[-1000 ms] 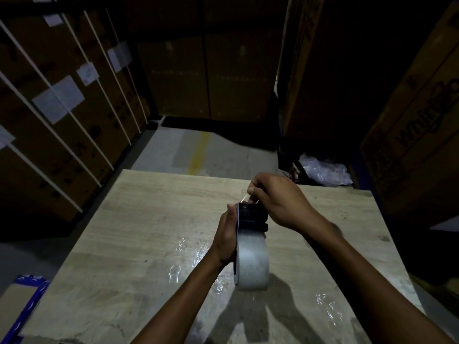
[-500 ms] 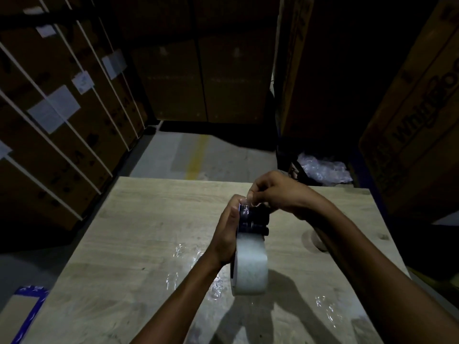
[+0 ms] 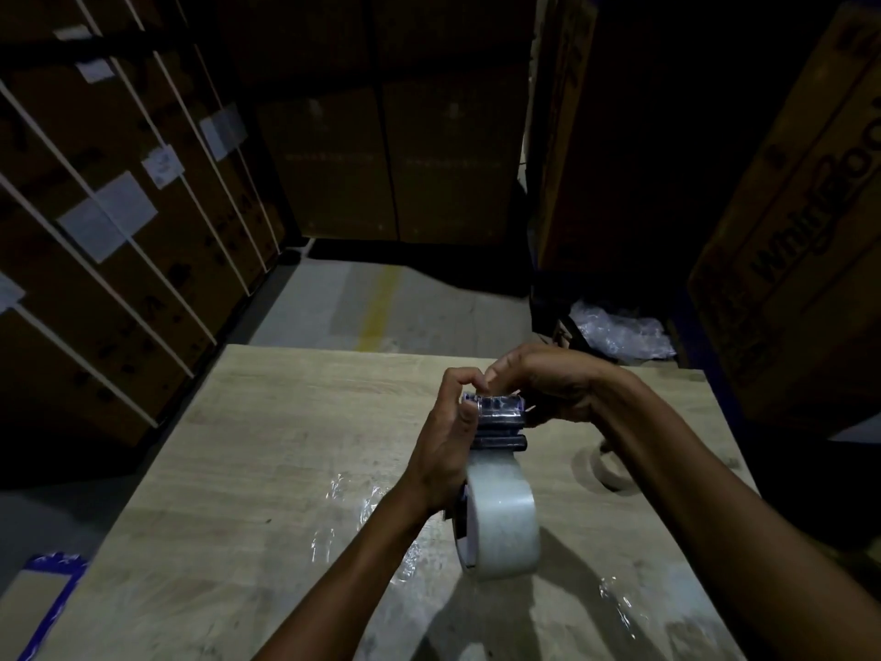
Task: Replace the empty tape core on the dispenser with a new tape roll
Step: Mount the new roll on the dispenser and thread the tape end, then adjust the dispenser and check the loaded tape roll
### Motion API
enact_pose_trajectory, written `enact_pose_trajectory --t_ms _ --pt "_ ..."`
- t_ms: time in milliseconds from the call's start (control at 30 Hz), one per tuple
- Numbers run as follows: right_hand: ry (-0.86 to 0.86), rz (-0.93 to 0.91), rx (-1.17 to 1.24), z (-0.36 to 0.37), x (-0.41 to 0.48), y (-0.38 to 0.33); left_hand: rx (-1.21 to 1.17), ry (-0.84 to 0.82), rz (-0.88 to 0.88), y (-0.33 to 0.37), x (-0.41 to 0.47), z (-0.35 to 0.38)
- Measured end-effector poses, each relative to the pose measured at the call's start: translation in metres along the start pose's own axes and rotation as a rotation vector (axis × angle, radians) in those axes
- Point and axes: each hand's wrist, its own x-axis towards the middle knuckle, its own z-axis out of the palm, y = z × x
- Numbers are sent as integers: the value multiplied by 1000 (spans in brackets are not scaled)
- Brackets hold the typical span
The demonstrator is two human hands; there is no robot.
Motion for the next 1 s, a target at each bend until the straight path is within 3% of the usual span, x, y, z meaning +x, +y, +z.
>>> enact_pose_trajectory --t_ms 200,367,467,600,734,834,1000 --pt "27 8 180 3 0 10 14 53 38 1 2 5" --pt "142 9 583 25 10 53 38 162 82 13 5 9" --pt "96 9 860 49 10 86 9 232 87 19 8 8" --pt "-153 2 1086 76 5 115 -142 242 58 16 8 8" --pt "-141 -97 1320 85 -3 107 -22 321 61 3 5 7" --pt "-125 -102 1284 79 0 114 84 353 53 -1 1 2" --pt "-62 -182 1160 58 5 133 -29 338 -91 3 -8 -14"
